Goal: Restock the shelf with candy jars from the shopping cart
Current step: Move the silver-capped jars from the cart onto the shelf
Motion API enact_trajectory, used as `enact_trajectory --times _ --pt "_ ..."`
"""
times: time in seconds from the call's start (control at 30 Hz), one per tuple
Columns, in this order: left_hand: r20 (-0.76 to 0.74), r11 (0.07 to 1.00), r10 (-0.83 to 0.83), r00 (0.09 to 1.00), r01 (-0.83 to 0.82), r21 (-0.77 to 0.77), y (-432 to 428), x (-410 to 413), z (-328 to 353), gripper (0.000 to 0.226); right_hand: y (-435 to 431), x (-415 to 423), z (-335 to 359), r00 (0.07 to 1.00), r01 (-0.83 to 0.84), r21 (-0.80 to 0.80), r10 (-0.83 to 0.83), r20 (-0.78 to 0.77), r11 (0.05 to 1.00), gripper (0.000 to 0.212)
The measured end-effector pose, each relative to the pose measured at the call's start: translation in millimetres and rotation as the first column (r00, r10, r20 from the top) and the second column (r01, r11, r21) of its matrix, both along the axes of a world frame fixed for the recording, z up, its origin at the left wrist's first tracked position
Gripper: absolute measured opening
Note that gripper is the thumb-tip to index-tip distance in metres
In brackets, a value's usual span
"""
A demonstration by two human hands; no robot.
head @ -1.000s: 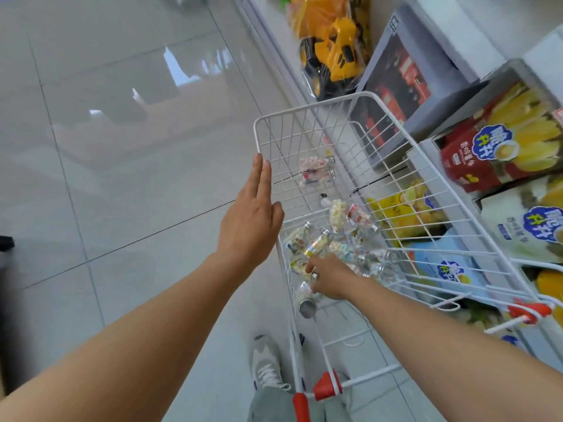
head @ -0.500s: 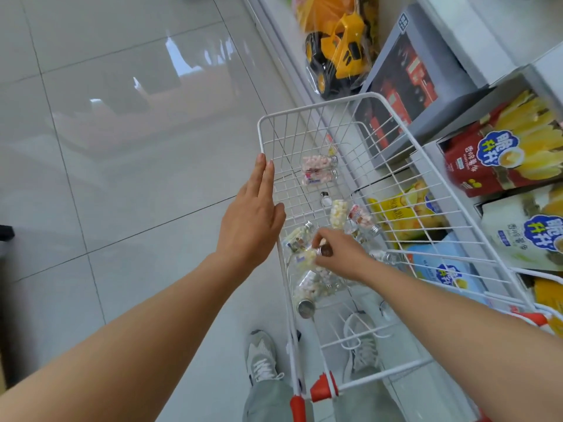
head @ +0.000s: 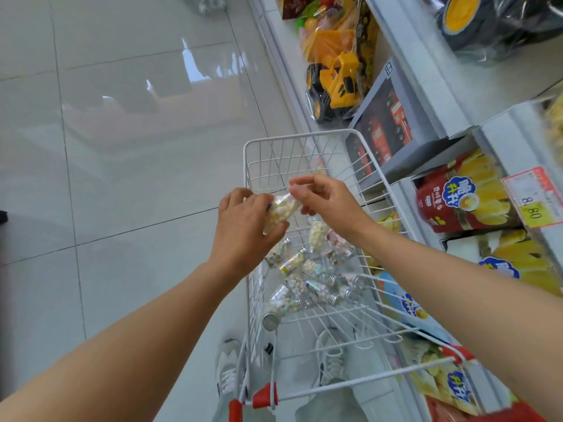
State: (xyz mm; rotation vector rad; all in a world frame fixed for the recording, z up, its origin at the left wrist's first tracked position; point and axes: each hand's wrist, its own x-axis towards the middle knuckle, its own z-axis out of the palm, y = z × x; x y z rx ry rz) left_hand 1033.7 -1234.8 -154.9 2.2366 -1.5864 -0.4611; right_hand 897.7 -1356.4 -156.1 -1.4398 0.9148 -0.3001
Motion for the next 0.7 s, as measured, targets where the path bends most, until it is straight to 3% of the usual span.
enact_trajectory --times 0.17,0.27,0.33,0.43,0.57,0.7 --pt "0.048 0.997 0.078 0.996 -0.077 -0.03 10.0 2.4 -17.5 0.048 14.4 -3.6 -47.2 0.968 -0.041 0.116 0.068 -0.241 0.992 0.044" --pt "-0.081 0.99 0.126 0.989 -0.131 -0.061 14.4 -3.5 -23.0 0.045 23.1 -9.2 -79.5 0.921 -0.046 0.163 0.105 -0.375 0.986 0.049" --pt "-0.174 0.982 0.154 0.973 -0.171 -0.085 16.3 -7.5 -26.2 0.039 25.7 -18.4 -103.3 0.818 -0.192 0.138 0.236 -0.525 0.972 0.037" --pt "-0.225 0.979 0.149 0.963 -0.175 -0.101 17.1 -8.2 -31.5 0.038 29.5 -31.9 -132.8 0.615 -0.436 0.179 0.437 -0.656 0.882 0.053" --pt "-0.222 0.977 0.15 0.963 -0.179 -0.118 17.9 -8.3 -34.6 0.039 37.5 -41.7 -155.9 0.477 -0.59 0.157 0.5 -0.723 0.792 0.07" --pt "-0.215 0.975 0.154 0.964 -0.184 -0.123 18.6 -9.1 -34.6 0.041 44.5 -40.2 -158.3 0.381 -0.717 0.022 0.418 -0.825 0.697 0.065"
